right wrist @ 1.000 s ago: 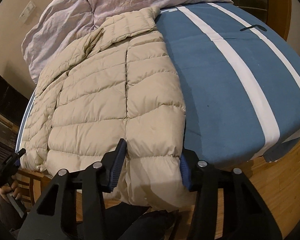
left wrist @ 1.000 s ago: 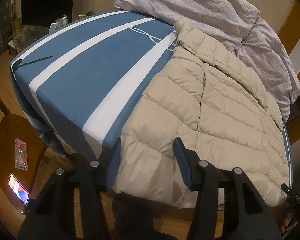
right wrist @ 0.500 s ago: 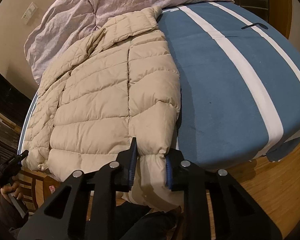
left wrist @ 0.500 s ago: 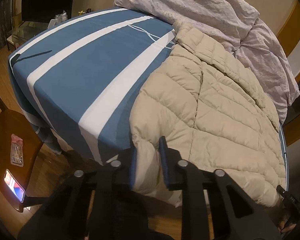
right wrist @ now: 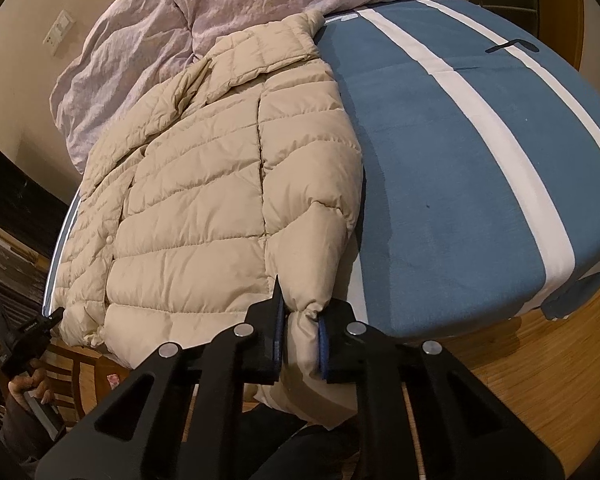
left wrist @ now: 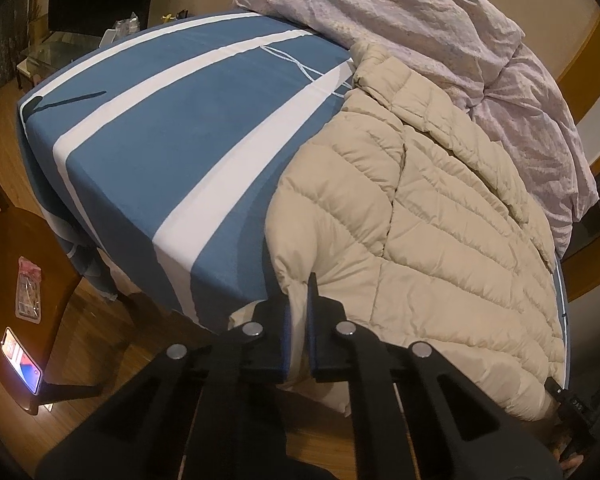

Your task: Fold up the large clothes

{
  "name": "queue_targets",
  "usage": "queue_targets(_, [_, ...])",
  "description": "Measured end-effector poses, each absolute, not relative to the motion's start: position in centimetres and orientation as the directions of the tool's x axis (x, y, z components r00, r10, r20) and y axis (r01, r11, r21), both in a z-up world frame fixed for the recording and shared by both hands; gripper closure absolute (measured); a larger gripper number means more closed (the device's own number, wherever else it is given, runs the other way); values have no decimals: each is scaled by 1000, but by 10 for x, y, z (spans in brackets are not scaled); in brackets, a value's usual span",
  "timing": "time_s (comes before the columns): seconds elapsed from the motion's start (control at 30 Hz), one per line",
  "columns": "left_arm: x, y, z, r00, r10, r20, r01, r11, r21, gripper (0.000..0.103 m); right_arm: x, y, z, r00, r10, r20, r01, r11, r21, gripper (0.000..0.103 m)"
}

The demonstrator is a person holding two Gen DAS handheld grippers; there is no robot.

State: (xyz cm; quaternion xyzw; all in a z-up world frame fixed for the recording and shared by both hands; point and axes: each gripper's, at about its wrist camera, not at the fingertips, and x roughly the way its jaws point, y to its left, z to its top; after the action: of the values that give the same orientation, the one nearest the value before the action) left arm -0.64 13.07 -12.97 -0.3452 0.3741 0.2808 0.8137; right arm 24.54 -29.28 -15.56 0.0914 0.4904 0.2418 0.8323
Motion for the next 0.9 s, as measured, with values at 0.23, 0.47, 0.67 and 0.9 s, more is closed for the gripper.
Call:
queue_targets(0.23, [-6,136,-120,577,191,-794,-717,585,-380,100,253,-295,-146,414,502,-759,-307,862,403,93])
queue_targets(0.47, [-2,141,-100,602,216,-768,-712,580,-395,100,266,-293,-129,437,518,-735,-311,854,417,95])
queue_targets(0.67, [9,145,-76,635,247,-733,-696,595,-402,100,282,-285,-109,467,535,-704,-322,844,429,95])
queue_targets(0.9, [30,156,-47,673,272,-688,-674,610,-417,101,310,-271,-82,499,545,-674,-337,838,428,95])
